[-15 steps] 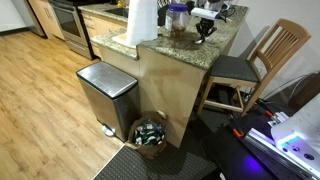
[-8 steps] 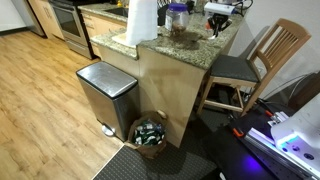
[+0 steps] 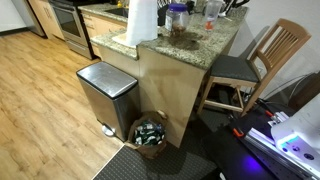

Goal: Take the white spoon and place it on top of the clear storage jar

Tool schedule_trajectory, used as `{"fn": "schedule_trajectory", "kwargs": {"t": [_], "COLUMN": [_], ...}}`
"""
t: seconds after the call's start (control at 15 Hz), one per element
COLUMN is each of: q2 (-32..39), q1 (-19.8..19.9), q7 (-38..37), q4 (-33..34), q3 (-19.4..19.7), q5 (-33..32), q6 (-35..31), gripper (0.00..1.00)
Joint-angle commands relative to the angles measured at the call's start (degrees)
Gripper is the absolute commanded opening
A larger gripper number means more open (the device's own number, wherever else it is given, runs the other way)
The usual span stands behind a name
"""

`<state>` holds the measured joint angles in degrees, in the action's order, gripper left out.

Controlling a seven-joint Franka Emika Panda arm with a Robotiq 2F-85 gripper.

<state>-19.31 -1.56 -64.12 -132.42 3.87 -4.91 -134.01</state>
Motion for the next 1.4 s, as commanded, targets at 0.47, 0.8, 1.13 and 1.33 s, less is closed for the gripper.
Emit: {"fn": "schedule_trajectory", "kwargs": {"t": [0.47, 0.8, 1.13, 1.33], "q2": [2.81, 1.39, 14.67, 23.41], "q1": [1.43, 1.77, 3.07, 1.95], "q7": [-1.86, -1.04, -10.49, -19.81], "q4": [15.63, 14.77, 24.88, 34.97], "q3": [-5.21, -5.90, -8.00, -7.94], "q5": [17.02, 16.93, 12.09, 6.39], "q6": [-1.72, -1.90, -1.89, -1.45], "gripper": [0.01, 0.01, 0.01, 0.01]}}
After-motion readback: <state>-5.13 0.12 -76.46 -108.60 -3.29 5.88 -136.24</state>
